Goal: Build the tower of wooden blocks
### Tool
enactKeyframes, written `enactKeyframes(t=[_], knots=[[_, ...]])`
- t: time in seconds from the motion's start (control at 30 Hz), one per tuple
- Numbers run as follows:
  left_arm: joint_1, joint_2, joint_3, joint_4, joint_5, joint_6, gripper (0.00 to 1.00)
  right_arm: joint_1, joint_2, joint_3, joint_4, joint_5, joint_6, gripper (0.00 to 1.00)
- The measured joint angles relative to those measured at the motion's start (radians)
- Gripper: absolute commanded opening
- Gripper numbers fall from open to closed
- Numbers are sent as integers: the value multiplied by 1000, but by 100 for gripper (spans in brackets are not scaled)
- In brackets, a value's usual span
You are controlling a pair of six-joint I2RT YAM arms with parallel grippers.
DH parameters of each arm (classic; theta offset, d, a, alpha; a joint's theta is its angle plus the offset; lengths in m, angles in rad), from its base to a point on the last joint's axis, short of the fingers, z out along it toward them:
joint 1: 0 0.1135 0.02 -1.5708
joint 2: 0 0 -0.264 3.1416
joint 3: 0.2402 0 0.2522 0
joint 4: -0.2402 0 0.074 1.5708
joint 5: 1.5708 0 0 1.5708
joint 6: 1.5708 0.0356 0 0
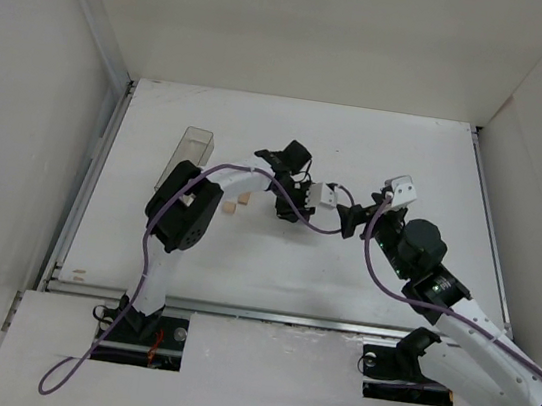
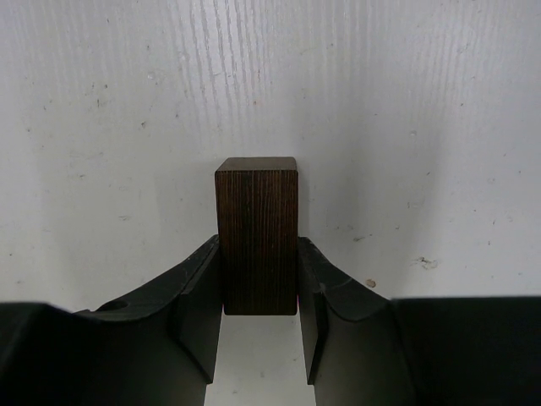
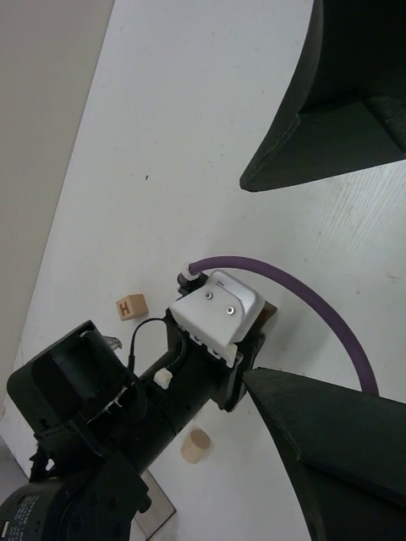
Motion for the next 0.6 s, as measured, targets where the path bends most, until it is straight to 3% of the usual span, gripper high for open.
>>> enactKeyframes(t=[0.07,0.27,0.3,0.33,0.4,0.6], knots=[[0,-2,-5,9,1,-14,25,0,0,0,0,0,1,91],[0,-5,-21,27,4,-41,47,0,0,0,0,0,1,91],[2,-5,-23,27,0,-45,52,0,0,0,0,0,1,91],[3,-5,-24,27,2,-51,67,0,0,0,0,0,1,91],[6,-5,-24,32,0,-62,74,0,0,0,0,0,1,92],[8,-5,-26,32,1,-81,80,-3,14,10,-10,5,4,99]])
